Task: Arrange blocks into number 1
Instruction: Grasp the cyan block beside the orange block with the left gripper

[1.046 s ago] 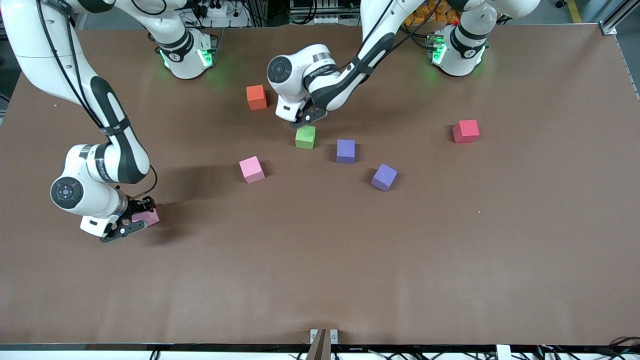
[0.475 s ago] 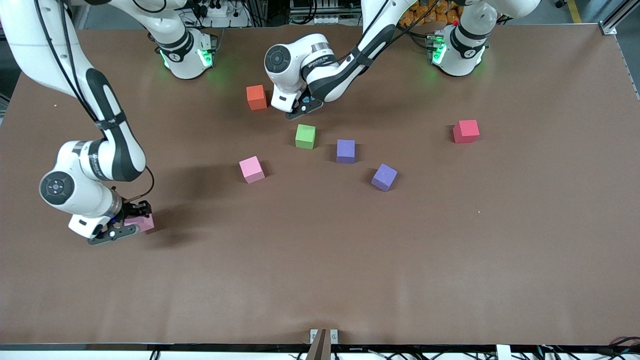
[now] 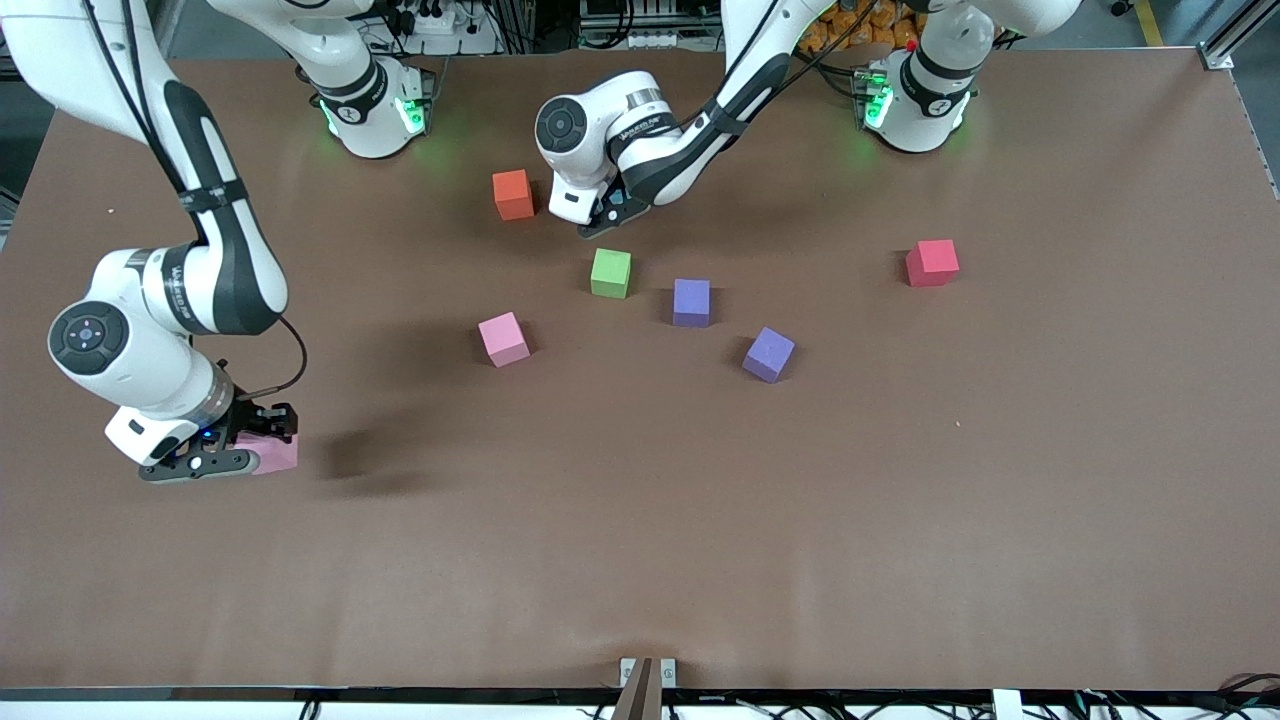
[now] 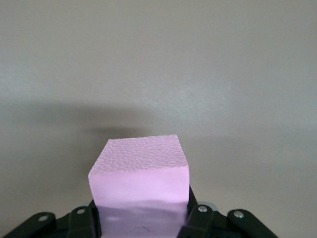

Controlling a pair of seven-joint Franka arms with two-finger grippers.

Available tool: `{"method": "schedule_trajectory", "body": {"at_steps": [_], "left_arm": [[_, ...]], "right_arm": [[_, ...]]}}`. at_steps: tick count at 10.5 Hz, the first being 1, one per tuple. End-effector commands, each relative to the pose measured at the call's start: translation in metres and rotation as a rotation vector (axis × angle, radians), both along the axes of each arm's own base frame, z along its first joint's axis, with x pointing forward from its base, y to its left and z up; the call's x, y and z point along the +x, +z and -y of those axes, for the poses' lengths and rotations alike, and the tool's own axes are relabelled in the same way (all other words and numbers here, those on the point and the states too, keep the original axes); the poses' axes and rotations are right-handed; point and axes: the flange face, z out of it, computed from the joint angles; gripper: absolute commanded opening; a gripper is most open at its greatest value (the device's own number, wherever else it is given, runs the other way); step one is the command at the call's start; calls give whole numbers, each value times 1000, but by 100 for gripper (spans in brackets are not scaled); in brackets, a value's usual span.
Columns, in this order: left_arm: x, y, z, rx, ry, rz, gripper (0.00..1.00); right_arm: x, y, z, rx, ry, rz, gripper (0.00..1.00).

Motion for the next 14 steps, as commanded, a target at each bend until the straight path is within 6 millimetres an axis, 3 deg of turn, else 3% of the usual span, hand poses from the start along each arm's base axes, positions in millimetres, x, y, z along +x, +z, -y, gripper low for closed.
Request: {"method": "schedule_trajectory", "body": {"at_steps": [1, 2, 3, 4, 6, 8, 10, 11, 14], "left_arm": [[-14, -5, 7, -10, 33, -7, 100], [-17, -6, 8, -10, 32, -5, 100], [-18, -7, 7, -8, 29, -6, 57], [-19, -8, 7, -5, 19, -5, 1], [-18, -9, 2, 2, -29, 3, 0], [-13, 11, -11, -22, -258, 32, 0], [13, 33, -22, -77, -424, 16, 0], [14, 34, -22, -85, -444, 15, 0], [35, 29, -29, -124, -499, 11, 0]], "right_arm": [[-6, 27, -12, 20, -80, 36, 43], [-7, 34, -21, 25, -104, 50, 43], [-6, 39, -25, 29, -121, 61, 43], [-5, 46, -28, 32, -131, 74, 40], [-4, 50, -28, 36, -146, 84, 39], [-2, 65, -30, 114, -211, 101, 39], [-5, 76, -41, 175, -273, 100, 39], [-7, 81, -42, 184, -322, 104, 39], [-17, 84, -81, 194, -423, 58, 39]]}}
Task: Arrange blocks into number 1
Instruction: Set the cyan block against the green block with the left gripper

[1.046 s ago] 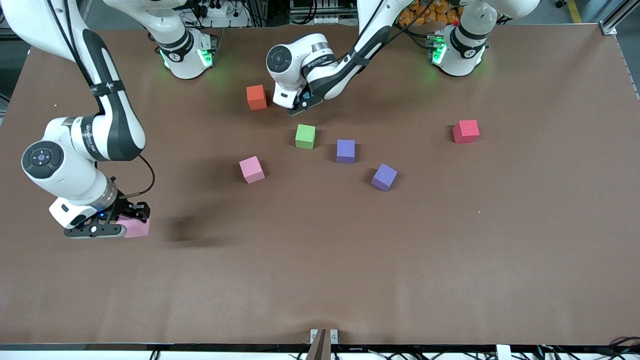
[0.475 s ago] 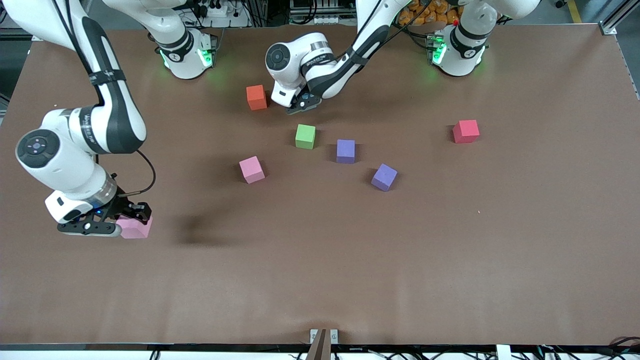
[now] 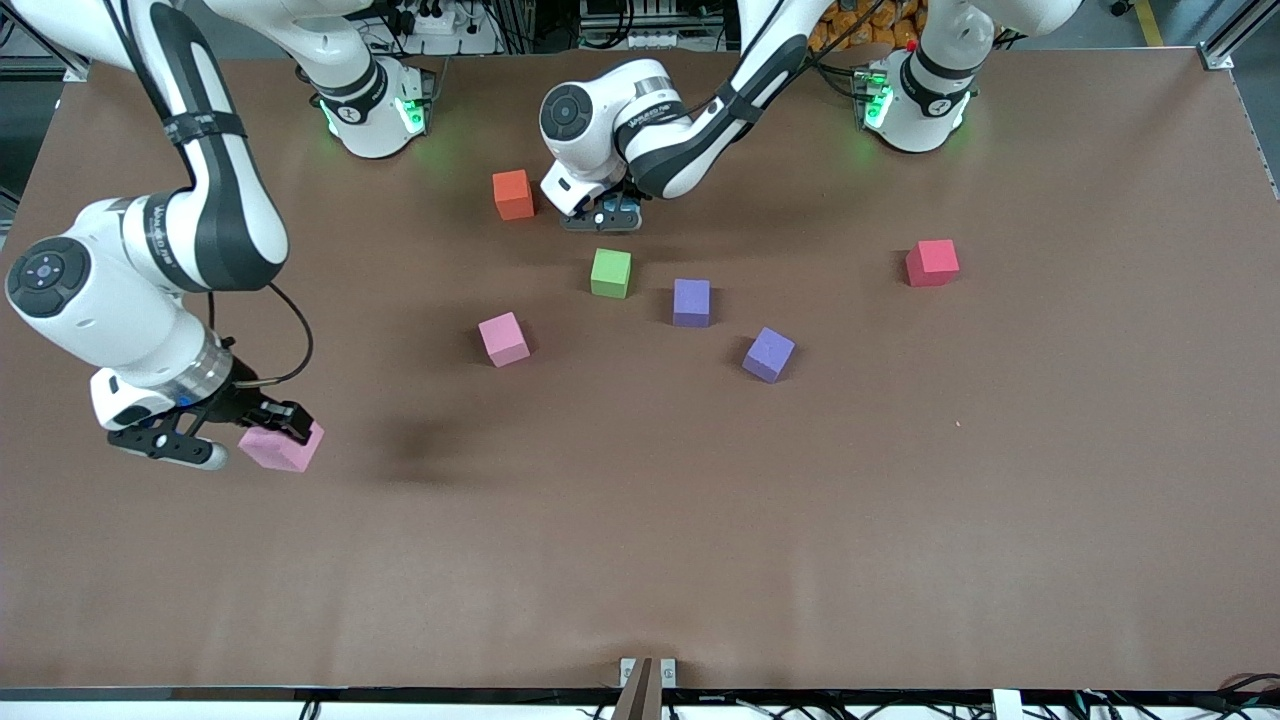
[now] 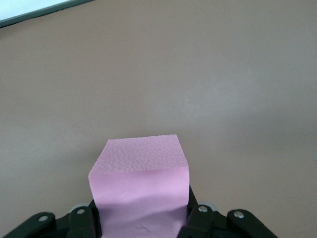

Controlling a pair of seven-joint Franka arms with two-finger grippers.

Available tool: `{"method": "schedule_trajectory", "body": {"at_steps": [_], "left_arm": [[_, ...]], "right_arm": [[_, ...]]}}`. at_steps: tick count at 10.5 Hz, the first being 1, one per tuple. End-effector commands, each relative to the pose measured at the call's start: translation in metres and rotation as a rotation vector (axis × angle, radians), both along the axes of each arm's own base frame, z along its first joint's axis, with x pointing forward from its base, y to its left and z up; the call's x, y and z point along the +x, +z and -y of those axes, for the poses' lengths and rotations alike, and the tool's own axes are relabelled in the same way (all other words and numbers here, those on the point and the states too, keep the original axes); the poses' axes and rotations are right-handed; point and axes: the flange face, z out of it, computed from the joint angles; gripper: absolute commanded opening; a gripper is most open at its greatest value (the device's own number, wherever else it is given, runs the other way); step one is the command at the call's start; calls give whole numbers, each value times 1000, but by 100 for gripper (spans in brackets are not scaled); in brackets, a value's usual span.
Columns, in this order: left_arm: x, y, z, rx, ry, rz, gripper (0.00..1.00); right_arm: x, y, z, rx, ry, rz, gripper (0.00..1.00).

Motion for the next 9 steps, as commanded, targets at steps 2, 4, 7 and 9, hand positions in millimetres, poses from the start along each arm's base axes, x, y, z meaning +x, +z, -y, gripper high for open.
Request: {"method": "schedule_trajectory", "body": {"at_steps": [2, 4, 7, 9], "left_arm": [[7, -12, -5, -27, -34, 18, 0], [13, -22, 1, -49, -27, 36, 0], [29, -36, 9, -58, -4, 54, 0], [43, -41, 11, -59, 14, 62, 0]], "right_arm": [[-11, 5, -33, 28, -64, -15, 39], [-8, 5, -34, 29, -61, -5, 40], [-3, 3, -34, 29, -54, 13, 40], [2, 4, -36, 30, -50, 20, 40]]}}
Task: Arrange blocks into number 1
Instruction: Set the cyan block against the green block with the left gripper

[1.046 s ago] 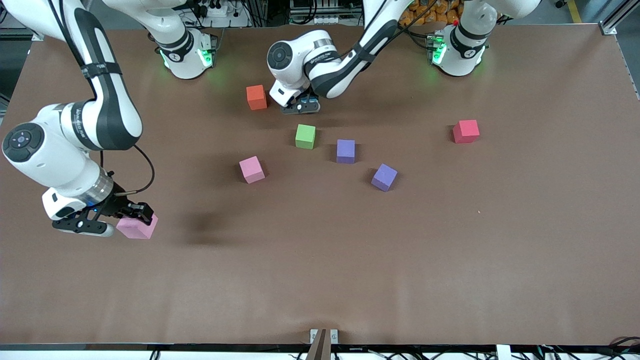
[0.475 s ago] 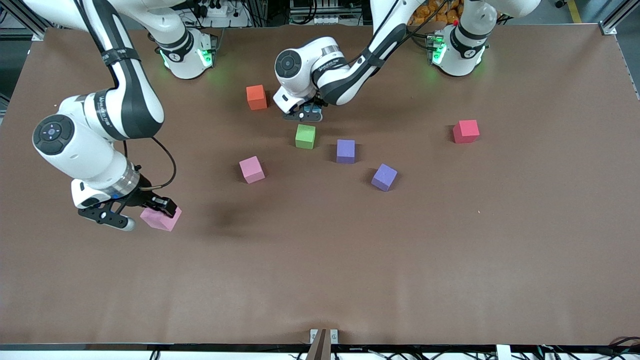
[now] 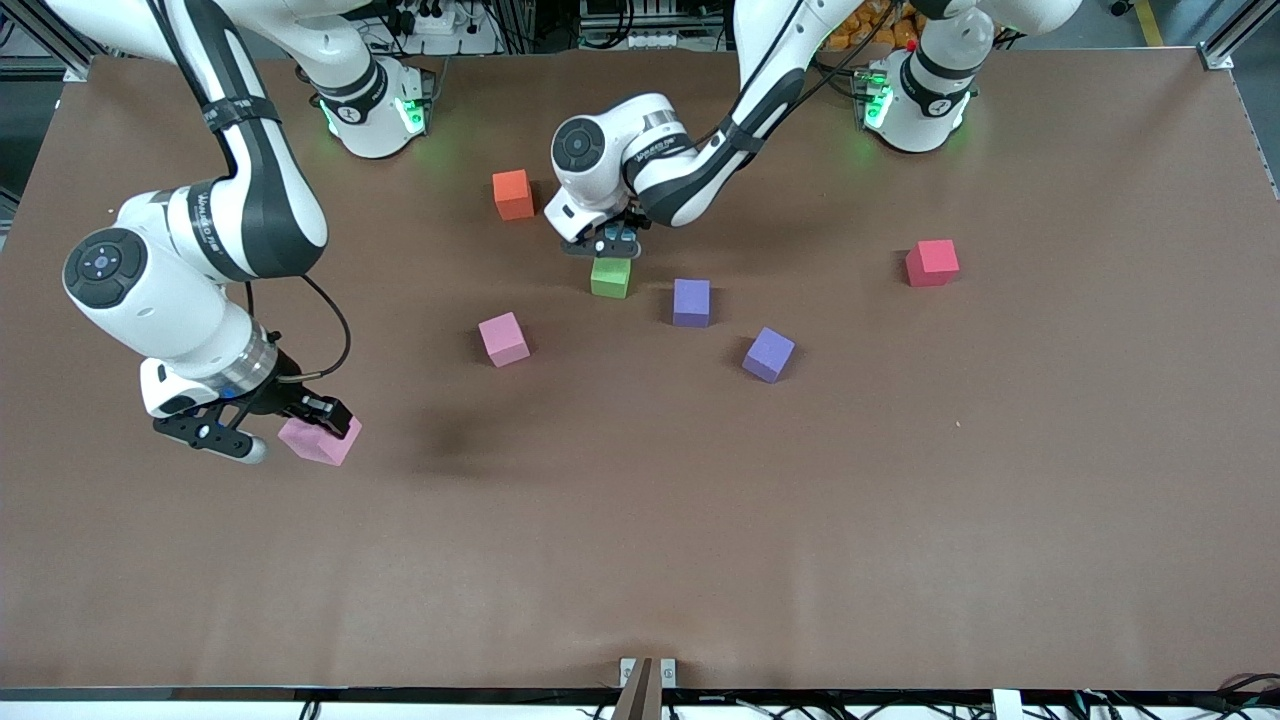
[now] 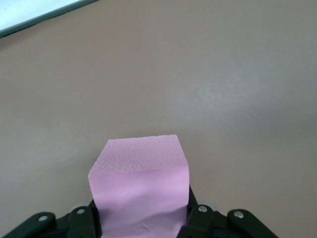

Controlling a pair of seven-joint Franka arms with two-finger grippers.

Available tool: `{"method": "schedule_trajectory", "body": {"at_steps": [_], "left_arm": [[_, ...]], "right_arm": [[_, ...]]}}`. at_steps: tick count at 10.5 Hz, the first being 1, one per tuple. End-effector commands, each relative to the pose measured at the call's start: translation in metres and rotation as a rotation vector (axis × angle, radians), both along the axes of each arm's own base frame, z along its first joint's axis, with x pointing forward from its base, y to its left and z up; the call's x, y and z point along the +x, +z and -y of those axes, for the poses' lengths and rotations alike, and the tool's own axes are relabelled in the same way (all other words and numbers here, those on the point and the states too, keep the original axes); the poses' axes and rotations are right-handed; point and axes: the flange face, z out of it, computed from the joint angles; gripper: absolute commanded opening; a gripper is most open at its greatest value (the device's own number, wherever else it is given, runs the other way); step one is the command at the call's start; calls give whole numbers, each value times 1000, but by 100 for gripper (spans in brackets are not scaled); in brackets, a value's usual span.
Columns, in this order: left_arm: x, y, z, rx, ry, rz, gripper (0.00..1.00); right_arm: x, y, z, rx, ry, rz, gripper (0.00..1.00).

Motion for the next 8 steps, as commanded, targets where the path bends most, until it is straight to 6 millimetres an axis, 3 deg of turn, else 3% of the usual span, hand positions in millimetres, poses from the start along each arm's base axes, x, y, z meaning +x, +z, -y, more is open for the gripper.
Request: {"method": "schedule_trajectory", "body": {"at_steps": [1, 4, 5, 6, 8], "left_arm": [[14, -2, 9, -7, 5, 31, 0], [27, 2, 8, -13, 21, 48, 0], [27, 2, 8, -10, 7, 59, 22], [24, 0, 8, 1, -1, 73, 99], [15, 5, 11, 25, 35, 93, 100]], "right_arm": [[5, 3, -2, 14, -2, 8, 40], [3, 2, -10, 5, 18, 6, 40], [1, 2, -21, 6, 33, 6, 40], [1, 2, -24, 9, 36, 7, 40], [-1, 1, -33, 12, 47, 5, 40]]}}
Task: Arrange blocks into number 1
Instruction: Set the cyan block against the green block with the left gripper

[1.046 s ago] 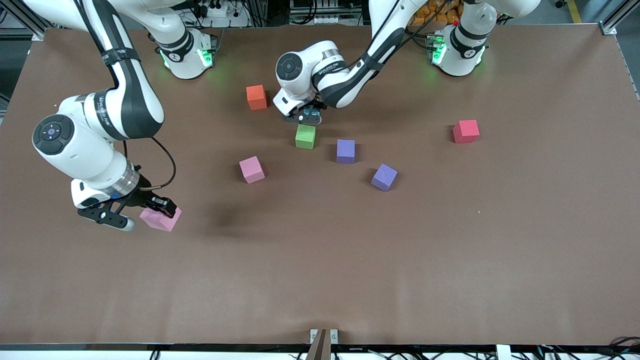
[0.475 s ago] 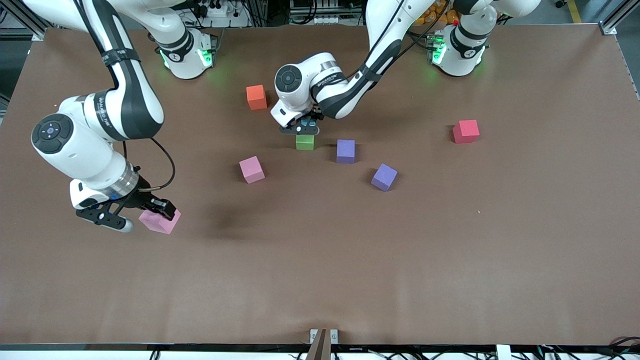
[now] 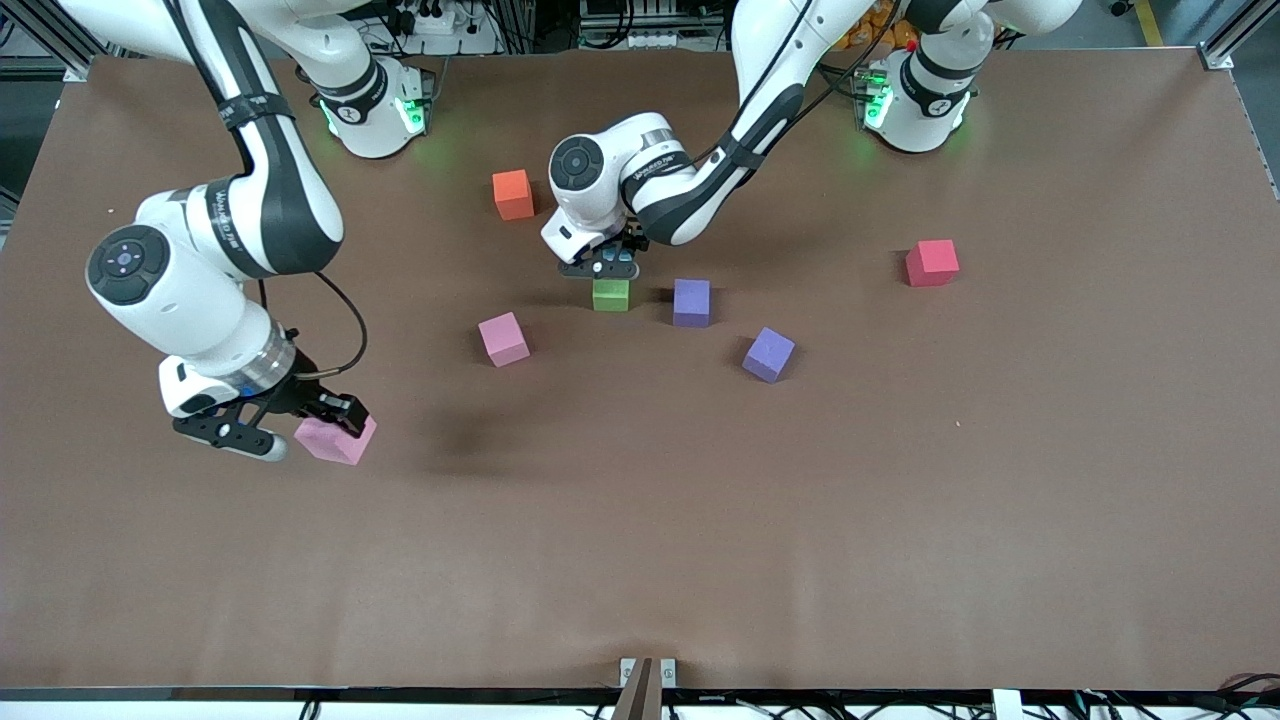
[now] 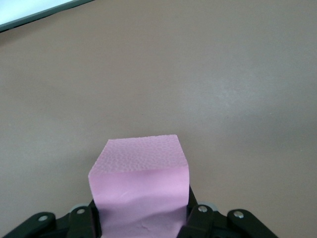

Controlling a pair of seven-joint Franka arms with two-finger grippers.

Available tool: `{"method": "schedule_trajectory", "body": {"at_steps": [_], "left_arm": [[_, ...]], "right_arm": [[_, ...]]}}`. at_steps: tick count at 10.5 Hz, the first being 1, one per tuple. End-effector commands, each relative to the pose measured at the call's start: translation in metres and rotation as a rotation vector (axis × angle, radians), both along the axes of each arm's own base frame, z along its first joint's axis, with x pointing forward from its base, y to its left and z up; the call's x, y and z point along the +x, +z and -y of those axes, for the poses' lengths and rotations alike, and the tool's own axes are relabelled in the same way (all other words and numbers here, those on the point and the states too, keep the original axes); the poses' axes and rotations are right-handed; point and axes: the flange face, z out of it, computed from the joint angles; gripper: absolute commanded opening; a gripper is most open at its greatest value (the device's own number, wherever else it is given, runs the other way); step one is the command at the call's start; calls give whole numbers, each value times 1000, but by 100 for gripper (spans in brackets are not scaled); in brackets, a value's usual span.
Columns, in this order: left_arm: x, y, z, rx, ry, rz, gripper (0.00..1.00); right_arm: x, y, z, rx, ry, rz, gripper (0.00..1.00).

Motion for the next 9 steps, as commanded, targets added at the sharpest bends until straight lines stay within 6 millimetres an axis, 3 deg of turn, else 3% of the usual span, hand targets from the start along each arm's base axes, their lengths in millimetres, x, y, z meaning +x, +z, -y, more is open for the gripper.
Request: {"method": "schedule_trajectory", "body": {"at_steps": [1, 4, 6, 7, 9], "left_arm": [[-7, 8, 9, 20, 37, 38, 100], [-5, 50, 3, 59, 36, 50, 100], [12, 91, -10, 68, 59, 70, 100], [33, 104, -26, 73, 99, 75, 100], [86, 110, -72, 111, 196, 60, 100]], "right_arm": [[2, 2, -11, 13, 10, 4, 40], [-1, 0, -31, 18, 28, 13, 40], [-4, -2, -43, 20, 44, 14, 40], [-7, -8, -57, 18, 66, 5, 40], [-10, -22, -81, 15, 104, 5, 40]]}}
